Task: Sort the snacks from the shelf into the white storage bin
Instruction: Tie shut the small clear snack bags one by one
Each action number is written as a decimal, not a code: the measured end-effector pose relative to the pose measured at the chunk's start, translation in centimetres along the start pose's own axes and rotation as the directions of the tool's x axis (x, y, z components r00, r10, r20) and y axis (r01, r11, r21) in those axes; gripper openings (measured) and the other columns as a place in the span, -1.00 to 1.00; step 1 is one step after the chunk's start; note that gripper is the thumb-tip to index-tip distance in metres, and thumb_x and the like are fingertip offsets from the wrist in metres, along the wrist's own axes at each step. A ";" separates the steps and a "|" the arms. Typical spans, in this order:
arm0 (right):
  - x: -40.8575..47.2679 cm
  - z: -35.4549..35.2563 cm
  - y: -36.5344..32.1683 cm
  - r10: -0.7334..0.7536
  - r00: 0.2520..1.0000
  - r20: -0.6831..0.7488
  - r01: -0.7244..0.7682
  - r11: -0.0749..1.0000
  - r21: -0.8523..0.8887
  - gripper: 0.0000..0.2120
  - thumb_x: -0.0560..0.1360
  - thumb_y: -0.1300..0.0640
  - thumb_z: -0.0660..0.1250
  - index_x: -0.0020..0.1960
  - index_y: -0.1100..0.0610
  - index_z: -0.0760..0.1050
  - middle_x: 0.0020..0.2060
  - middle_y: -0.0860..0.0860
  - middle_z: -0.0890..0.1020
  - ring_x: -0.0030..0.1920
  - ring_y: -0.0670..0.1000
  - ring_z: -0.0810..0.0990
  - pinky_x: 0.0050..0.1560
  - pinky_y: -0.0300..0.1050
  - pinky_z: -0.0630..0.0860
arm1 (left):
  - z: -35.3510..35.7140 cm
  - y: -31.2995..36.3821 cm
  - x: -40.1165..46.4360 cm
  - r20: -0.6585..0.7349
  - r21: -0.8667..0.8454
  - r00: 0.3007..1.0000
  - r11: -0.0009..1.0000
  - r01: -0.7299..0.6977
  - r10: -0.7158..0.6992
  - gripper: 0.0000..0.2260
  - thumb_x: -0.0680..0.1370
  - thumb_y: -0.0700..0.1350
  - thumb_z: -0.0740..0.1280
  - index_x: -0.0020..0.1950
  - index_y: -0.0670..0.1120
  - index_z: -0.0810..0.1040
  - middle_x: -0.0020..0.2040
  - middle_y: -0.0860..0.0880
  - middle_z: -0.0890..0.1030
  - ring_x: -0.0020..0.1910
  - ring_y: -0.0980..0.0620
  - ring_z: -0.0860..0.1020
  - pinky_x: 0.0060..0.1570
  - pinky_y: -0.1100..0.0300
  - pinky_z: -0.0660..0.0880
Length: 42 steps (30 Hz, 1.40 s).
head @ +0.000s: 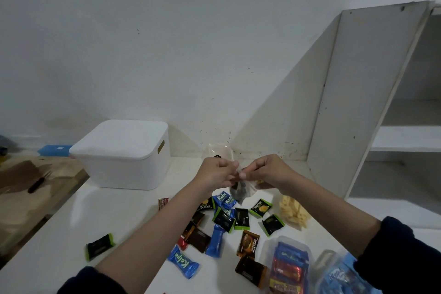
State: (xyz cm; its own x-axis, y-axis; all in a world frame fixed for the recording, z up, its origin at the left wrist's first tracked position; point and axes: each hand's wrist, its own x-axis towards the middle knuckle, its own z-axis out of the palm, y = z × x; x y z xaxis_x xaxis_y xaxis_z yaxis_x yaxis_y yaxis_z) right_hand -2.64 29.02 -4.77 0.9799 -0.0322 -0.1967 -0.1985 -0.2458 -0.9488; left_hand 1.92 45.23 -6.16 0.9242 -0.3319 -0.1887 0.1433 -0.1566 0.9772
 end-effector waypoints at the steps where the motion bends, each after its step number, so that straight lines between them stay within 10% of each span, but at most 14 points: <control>1: 0.1 0.0 0.1 0.009 1.000 0.004 -0.009 1.000 0.013 -0.76 0.34 0.20 0.53 -0.07 0.32 0.63 -0.52 -0.12 0.61 -0.50 -0.24 0.54 -0.41 -0.28 0.46 | -0.1 -0.1 0.0 -0.002 0.011 1.000 1.000 -0.010 0.010 -0.78 0.53 -0.15 0.35 0.05 -0.30 0.58 -0.05 -0.26 0.64 -0.03 -0.17 0.65 0.11 -0.07 0.57; 12: 0.3 0.5 0.2 0.144 0.989 0.042 -0.146 0.986 0.079 -0.89 0.40 0.27 0.45 -0.29 0.18 0.59 -0.38 0.02 0.66 -0.29 -0.03 0.64 -0.30 -0.19 0.52 | -0.7 -0.9 -0.5 0.103 0.128 0.995 0.992 -0.011 -0.002 -0.81 0.57 -0.22 0.30 0.07 -0.34 0.56 -0.55 0.09 0.55 -0.50 0.23 0.55 -0.34 0.40 0.54; 20: 0.2 0.9 0.6 0.155 0.986 0.059 -0.160 0.984 0.074 -0.94 0.39 0.25 0.47 -0.24 0.19 0.60 -0.29 0.04 0.68 -0.25 -0.05 0.65 -0.22 -0.22 0.55 | -1.4 -1.6 -0.6 0.088 0.090 0.996 0.996 -0.028 0.020 -0.76 0.54 -0.15 0.35 0.08 -0.32 0.59 -0.08 -0.26 0.58 -0.20 0.03 0.60 -0.26 0.35 0.57; 25: 0.2 1.4 0.3 0.193 0.980 0.041 -0.198 0.954 0.224 -0.96 0.42 0.36 0.41 -0.13 0.30 0.58 -0.34 0.07 0.67 -0.40 -0.07 0.65 -0.46 -0.29 0.51 | -1.5 -1.4 -1.0 0.071 0.076 0.997 0.997 -0.013 0.007 -0.84 0.56 -0.27 0.29 0.08 -0.32 0.58 -0.13 -0.19 0.66 -0.28 0.15 0.66 -0.23 0.34 0.58; 34: 0.4 1.9 0.6 0.173 0.984 0.037 -0.177 0.961 0.213 -0.83 0.46 0.34 0.34 0.02 0.37 0.59 -0.09 0.17 0.70 -0.20 0.03 0.69 -0.26 -0.19 0.59 | -1.6 -1.8 -1.5 0.027 -0.008 0.999 1.000 -0.022 0.022 -0.87 0.55 -0.31 0.29 -0.10 -0.19 0.62 -0.11 -0.21 0.65 -0.25 0.13 0.67 -0.13 0.23 0.58; 42: 0.4 2.0 -0.8 0.078 0.995 0.068 -0.081 0.996 0.044 -0.87 0.53 0.27 0.28 -0.19 0.16 0.48 -0.12 0.09 0.71 -0.12 0.04 0.68 -0.21 -0.09 0.48 | -3.4 -2.5 -1.5 -0.048 0.033 0.996 0.997 0.073 -0.071 -0.68 0.51 0.02 0.37 0.19 -0.11 0.50 0.12 -0.07 0.60 0.07 0.02 0.61 -0.04 0.14 0.58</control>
State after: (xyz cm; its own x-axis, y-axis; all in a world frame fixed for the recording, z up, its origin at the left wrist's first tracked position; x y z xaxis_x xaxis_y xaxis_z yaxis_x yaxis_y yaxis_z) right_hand -2.15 31.13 -4.62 0.9580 0.0147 -0.2865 -0.2779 -0.1996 -0.9396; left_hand 1.37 49.33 -7.99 0.9278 -0.2745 -0.2526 0.1983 -0.2107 0.9572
